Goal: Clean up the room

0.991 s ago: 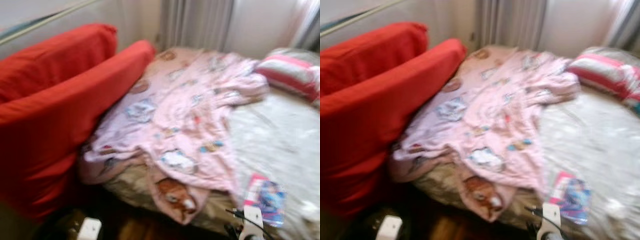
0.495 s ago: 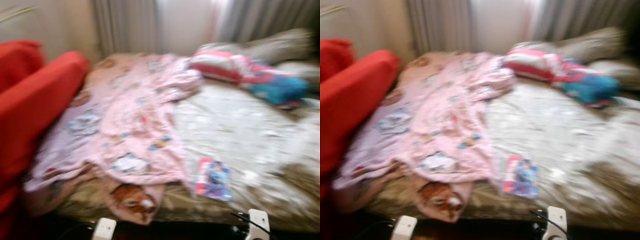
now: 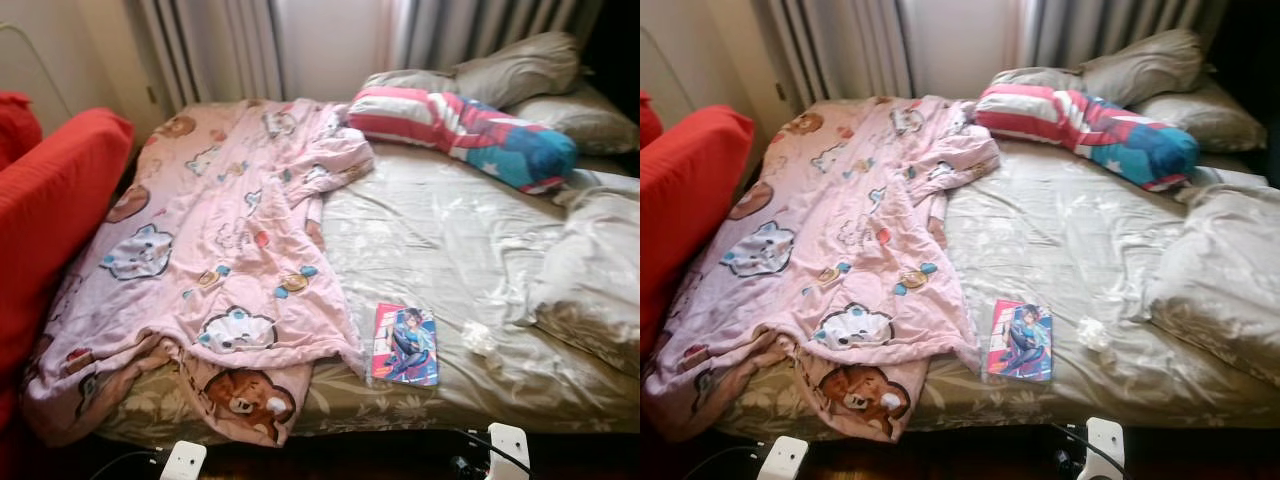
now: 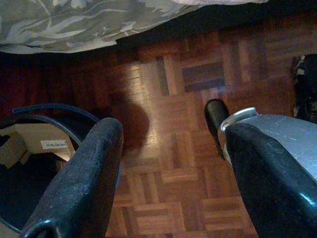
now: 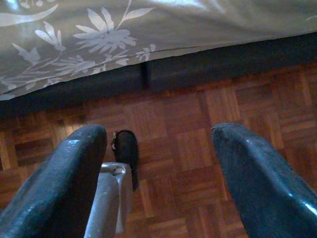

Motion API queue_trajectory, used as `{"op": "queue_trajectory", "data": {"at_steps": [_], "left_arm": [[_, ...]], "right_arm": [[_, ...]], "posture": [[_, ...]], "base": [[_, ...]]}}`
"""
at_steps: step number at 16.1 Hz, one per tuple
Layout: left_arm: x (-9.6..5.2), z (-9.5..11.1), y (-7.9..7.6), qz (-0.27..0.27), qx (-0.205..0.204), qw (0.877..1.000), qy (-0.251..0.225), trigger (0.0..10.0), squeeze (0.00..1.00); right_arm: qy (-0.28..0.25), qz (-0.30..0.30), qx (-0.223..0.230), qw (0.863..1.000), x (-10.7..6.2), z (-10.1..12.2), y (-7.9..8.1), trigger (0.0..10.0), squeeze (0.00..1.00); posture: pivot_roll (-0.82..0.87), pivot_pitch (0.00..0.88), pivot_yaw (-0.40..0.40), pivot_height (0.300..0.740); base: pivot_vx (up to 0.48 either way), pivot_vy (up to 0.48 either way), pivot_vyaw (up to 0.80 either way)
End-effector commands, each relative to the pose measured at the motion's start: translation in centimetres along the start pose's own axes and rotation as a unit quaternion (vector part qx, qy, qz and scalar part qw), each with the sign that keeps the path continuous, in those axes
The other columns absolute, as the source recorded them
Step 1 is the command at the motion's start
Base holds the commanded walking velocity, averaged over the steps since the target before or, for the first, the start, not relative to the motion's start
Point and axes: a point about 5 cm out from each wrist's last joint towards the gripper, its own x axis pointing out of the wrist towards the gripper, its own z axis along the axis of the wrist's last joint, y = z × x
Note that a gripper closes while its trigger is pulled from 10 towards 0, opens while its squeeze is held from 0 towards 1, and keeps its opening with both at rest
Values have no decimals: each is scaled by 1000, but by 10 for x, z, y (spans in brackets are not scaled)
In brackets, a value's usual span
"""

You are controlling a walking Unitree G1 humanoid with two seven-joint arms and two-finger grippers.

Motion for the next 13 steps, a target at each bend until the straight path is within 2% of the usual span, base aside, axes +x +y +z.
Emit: {"op": "queue_trajectory", "data": {"at_steps": [1, 3, 8, 13], "left_arm": [[1, -1, -7, -6, -1, 1000, 3, 10000, 0], [1, -1, -10, -9, -1, 1000, 2, 10000, 0], [-1, -7, -1, -4, -5, 1000, 6, 10000, 0], [-1, -9, -6, -4, -4, 1000, 8, 10000, 0]], "right_arm": [[-2, -4, 10, 1000, -1, -2, -1, 10000, 0], [-3, -7, 14, 1000, -1, -3, -2, 10000, 0], [-5, -8, 16, 1000, -1, -4, -4, 10000, 0], [-9, -6, 25, 1000, -1, -4, -2, 10000, 0]], "posture": [[46, 106, -1, 740], [46, 115, -5, 740], [56, 143, -15, 740], [53, 141, -6, 740]], "base": [[0, -285, 0], [0, -285, 0], [0, -286, 0], [0, -229, 0]]}}
